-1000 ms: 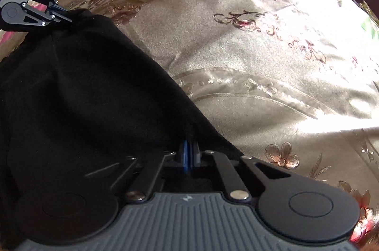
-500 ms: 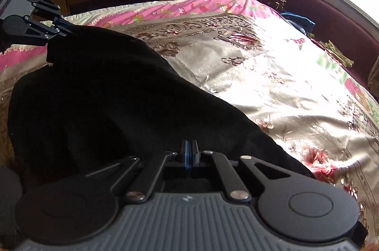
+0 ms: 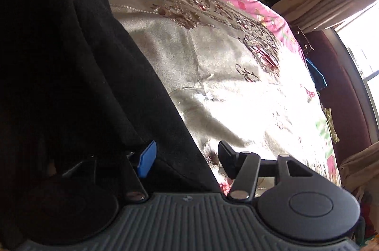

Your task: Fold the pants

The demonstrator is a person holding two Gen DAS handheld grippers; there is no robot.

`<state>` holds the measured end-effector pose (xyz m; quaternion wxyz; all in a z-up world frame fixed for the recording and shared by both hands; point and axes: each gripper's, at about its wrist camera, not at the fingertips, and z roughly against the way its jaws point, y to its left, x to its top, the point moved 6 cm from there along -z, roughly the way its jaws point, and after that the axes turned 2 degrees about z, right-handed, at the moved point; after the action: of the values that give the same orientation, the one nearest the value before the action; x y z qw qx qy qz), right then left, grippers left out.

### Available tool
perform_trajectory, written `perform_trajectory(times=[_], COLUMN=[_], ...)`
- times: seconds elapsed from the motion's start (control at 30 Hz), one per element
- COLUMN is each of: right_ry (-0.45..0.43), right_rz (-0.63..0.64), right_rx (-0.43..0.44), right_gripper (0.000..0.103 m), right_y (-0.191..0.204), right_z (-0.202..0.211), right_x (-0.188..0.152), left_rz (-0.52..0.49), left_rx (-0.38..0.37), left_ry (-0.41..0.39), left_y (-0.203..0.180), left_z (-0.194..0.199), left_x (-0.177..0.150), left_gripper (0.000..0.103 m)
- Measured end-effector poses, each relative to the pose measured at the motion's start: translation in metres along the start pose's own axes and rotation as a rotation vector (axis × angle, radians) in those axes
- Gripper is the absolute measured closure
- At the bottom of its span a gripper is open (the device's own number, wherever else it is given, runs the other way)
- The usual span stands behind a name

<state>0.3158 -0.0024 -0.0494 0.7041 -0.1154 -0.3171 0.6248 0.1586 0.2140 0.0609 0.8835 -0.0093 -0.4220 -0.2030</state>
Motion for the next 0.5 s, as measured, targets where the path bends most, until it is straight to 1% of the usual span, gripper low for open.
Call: perform_trajectory(times=[0.07, 0.2, 0.23, 0.3, 0.37, 0.43, 0.47, 0.5], right_ry=[0.003, -0.047, -0.055, -0.045, -0.023, -0.020, -0.014, 0.011], right_rz=[0.011, -0.027, -0.031, -0.037, -0.027, -0.045, -0.068, -0.102], right_rx=[0.024, 0.082, 0.083, 0.064, 0.011, -0.040, -0.059, -0.063], right_gripper=[0.046, 0.045, 0.045, 0.044, 0.045, 0.047, 0.057, 0.071], right_y=[0.010, 0.022, 0.024, 0.026, 0.024, 0.017, 0.011, 0.005], right_z=[0.001, 0.028, 0.032, 0.030, 0.018, 0.007, 0.002, -0.003], right_x=[-0.004, -0.009, -0.010, -0.011, -0.008, -0.004, -0.002, -0.003], left_rz=[0.013, 0.038, 0.042, 0.049, 0.047, 0.033, 0.032, 0.033], left_rx=[-0.003, 0.005, 0.008, 0.012, 0.014, 0.017, 0.020, 0.025], left_ry=[0.001, -0.017, -0.026, -0.040, -0.045, -0.038, -0.032, -0.027], left_y=[0.003, 0.014, 0.016, 0.018, 0.017, 0.015, 0.015, 0.016], left_z=[-0.004, -0.002, -0.001, 0.000, 0.001, 0.001, -0.001, -0.002], left_x=[-0.004, -0.004, -0.002, 0.002, 0.004, 0.005, 0.004, 0.004], left_gripper=[0.079, 0.079, 0.079, 0.079, 0.079, 0.079, 0.079, 0.079])
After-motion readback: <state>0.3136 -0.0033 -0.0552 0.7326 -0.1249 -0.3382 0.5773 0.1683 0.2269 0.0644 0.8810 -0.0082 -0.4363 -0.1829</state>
